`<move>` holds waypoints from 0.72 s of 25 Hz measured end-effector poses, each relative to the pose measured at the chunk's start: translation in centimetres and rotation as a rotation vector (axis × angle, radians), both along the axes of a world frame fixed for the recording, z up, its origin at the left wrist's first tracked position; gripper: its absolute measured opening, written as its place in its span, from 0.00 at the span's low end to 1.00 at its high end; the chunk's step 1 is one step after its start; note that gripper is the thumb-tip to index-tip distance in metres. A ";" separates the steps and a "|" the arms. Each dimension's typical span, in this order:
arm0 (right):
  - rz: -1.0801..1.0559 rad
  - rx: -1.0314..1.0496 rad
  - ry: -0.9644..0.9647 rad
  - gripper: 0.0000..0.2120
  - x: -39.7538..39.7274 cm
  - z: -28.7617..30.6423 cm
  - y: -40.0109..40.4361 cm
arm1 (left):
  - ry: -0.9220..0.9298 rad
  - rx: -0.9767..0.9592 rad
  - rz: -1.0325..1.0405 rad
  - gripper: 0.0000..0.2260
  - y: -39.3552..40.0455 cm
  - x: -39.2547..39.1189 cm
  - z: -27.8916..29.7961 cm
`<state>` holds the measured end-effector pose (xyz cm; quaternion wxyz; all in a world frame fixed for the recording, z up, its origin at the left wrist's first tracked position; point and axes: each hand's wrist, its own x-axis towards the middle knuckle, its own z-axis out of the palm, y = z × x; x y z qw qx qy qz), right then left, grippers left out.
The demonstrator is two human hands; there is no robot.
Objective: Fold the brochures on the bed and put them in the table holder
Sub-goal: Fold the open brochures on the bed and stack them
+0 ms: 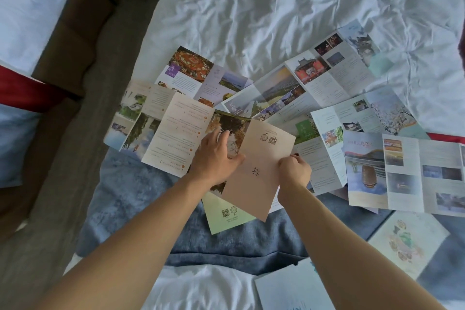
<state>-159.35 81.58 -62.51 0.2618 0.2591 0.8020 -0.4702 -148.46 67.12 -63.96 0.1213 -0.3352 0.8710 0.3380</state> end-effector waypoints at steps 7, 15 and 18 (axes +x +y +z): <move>0.064 -0.065 -0.073 0.16 0.4 0.6 0.0 | 0.042 0.405 0.238 0.40 1.1 -1.0 -0.4; 0.083 -0.044 -0.021 0.13 0.9 0.8 0.3 | 0.080 0.575 0.318 0.17 3.0 -1.8 -0.5; 0.058 -0.116 -0.080 0.14 0.9 1.0 1.0 | 0.112 0.465 0.305 0.26 3.6 -1.8 -0.3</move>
